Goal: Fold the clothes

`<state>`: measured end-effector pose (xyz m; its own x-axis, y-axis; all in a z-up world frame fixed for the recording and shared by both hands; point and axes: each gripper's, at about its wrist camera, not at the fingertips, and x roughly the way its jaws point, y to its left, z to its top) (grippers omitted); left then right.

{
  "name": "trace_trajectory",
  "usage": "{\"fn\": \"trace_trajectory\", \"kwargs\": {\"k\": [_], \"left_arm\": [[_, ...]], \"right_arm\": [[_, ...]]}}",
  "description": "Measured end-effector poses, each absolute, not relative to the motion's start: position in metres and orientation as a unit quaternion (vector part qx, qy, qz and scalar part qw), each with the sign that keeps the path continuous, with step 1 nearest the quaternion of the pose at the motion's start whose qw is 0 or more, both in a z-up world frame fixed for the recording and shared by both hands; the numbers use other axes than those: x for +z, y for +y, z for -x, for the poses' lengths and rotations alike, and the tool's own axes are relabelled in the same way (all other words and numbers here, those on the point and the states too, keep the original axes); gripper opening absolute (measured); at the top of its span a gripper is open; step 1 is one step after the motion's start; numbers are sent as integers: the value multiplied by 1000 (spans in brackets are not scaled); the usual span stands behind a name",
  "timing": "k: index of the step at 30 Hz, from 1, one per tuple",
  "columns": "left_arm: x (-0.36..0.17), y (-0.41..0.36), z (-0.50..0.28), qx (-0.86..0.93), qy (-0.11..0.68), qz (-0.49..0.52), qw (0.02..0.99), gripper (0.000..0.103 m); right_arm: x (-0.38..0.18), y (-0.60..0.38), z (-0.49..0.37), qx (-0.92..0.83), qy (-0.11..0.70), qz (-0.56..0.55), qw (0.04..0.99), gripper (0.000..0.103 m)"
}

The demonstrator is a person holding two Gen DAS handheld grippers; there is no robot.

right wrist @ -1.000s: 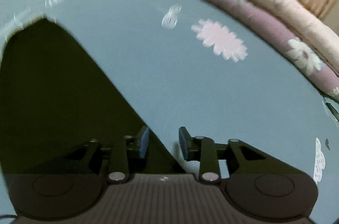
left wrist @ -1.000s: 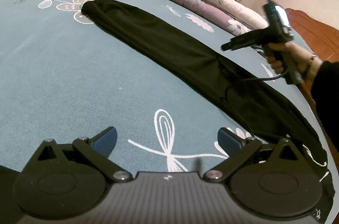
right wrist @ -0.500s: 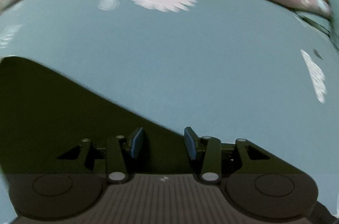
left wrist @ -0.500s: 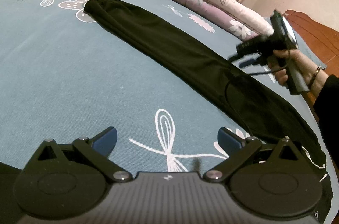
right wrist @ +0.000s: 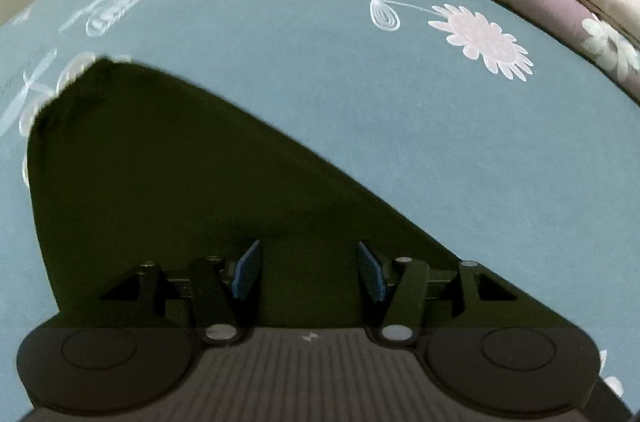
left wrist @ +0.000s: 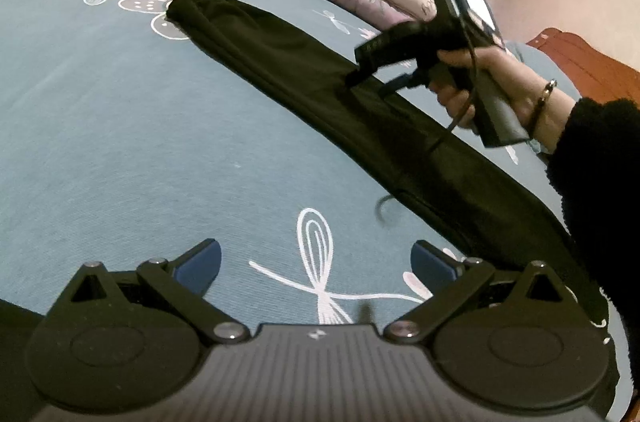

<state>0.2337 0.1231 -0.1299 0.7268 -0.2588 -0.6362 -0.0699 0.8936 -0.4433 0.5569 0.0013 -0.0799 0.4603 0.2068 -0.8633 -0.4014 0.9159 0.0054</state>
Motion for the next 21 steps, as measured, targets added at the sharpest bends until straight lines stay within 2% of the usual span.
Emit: {"fn": "trace_trajectory", "kwargs": {"k": [3,7,8,10,15,21], "left_arm": [[-130,124,-233,-51,366,229,901,100],[-129,124,-233,-52,366,227,901,100],[-129,124,-234,-51,366,226,901,100],[-129,125,-233,-48,366,227,901,100],[-129,127,-234,-51,367,232,899,100],[-126,131,-232,-47,361,241,900,100]], "right_arm": [[-70,22,-540,229,487,96,837,59],[-85,60,-533,237,484,159,827,60],[-90,65,-539,232,485,159,828,66],[-91,72,-553,227,473,142,840,69],[-92,91,-581,210,465,122,852,69],[-79,122,-564,246,471,123,838,69]]}}
